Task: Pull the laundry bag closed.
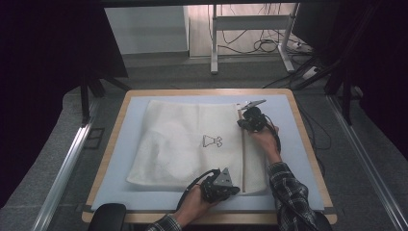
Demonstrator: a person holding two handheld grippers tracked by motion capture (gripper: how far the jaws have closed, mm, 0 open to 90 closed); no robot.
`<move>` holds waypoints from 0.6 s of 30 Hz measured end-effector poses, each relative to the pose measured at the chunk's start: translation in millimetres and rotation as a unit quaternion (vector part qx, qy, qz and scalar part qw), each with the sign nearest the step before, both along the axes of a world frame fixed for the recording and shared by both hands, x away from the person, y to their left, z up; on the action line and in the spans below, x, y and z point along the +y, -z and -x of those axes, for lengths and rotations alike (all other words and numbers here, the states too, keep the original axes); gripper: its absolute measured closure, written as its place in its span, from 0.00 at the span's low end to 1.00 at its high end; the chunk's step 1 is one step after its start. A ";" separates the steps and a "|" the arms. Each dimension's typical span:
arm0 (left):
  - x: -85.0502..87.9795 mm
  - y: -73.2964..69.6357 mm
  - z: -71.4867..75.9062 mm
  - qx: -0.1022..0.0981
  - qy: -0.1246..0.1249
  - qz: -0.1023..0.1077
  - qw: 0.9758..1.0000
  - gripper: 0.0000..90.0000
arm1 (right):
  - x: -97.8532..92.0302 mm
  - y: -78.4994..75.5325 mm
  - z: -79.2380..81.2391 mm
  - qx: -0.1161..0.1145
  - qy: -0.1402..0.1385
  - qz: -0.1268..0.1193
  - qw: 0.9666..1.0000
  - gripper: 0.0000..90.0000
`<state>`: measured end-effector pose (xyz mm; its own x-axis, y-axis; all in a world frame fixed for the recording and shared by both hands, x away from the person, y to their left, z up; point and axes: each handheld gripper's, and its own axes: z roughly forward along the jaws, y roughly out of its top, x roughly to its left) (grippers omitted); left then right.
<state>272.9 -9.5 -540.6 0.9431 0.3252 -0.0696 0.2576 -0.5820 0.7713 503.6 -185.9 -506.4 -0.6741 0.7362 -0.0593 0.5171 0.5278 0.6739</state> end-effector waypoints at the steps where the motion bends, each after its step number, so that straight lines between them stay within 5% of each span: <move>1: 0.0 0.0 0.0 0.000 0.000 0.000 1.000 1.00 | 0.0 0.0 0.0 0.000 0.000 0.000 1.000 0.96; 18: -0.4 0.2 0.4 0.001 -0.002 0.003 1.000 1.00 | 4.1 -0.8 -23.0 -0.002 0.013 0.004 1.000 0.96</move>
<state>272.6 -9.9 -540.9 0.9416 0.3285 -0.0743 0.2621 -0.5760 0.7743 526.6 -181.9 -505.6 -0.6544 0.7531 -0.0680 0.5278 0.5193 0.6721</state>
